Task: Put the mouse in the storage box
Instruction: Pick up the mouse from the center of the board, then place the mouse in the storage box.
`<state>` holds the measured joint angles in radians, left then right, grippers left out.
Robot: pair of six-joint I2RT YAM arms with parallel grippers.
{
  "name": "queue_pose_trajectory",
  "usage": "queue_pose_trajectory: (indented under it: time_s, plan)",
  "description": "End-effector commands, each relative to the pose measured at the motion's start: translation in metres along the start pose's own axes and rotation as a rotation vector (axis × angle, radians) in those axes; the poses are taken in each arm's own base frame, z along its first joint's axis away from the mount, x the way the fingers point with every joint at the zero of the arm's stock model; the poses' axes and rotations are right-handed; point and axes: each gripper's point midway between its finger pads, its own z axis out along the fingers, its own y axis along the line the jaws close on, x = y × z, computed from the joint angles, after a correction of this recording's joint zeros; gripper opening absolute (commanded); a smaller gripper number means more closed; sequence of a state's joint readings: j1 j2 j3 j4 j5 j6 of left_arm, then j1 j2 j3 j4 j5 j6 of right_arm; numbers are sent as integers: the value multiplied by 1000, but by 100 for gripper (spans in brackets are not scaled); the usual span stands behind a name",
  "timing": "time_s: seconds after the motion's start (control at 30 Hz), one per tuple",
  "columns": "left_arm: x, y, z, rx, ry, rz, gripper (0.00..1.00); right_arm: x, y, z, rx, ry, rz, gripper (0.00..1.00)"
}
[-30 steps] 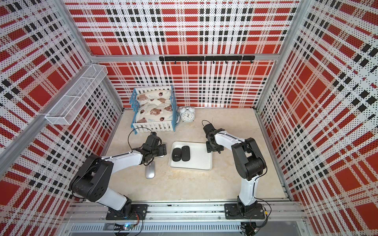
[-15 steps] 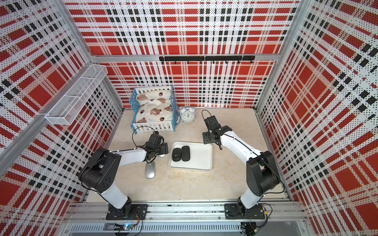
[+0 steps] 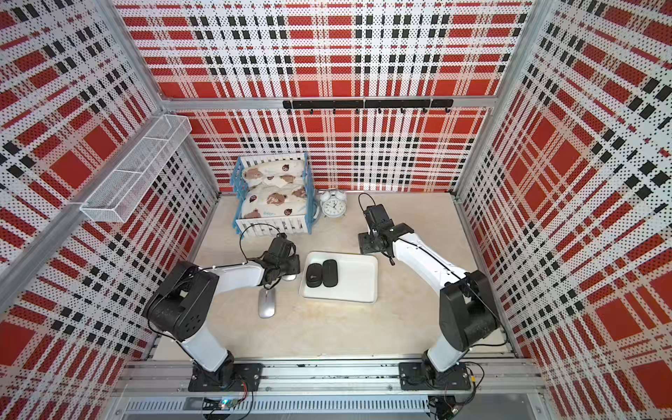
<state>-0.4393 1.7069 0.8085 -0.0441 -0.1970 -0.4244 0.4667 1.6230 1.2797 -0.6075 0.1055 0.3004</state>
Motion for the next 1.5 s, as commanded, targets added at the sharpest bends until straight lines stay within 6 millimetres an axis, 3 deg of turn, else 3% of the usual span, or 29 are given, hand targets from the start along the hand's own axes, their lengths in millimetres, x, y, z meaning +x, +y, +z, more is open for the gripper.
queue_pose_trajectory:
  time_s: [0.0,0.17,0.3,0.47,0.67,0.8,1.0,1.27,1.47]
  plan:
    - [-6,3,-13,-21,-19,-10,43,-13,9,2,-23,-29,-7,67]
    - [-34,-3,-41,-22,-100,-25,41,-13,8,4,-23,-43,-3,68]
    - [-62,-21,-75,15,-189,-32,40,-15,7,1,-20,-73,1,69]
    - [-83,-70,-108,116,-258,-5,41,-18,-2,1,23,-110,18,69]
    - [-76,-147,-128,248,-273,27,41,-17,-18,2,110,-123,67,69]
    - [-55,-189,-122,339,-248,24,40,-14,-38,0,151,-123,143,69]
    - [-17,-226,-93,459,-148,3,40,-12,-68,-14,172,-162,242,69]
    - [7,-244,-60,494,-74,3,39,-5,-85,-25,211,-172,257,69]
    - [25,-239,-44,464,-19,-8,40,0,-89,-25,213,-167,261,70]
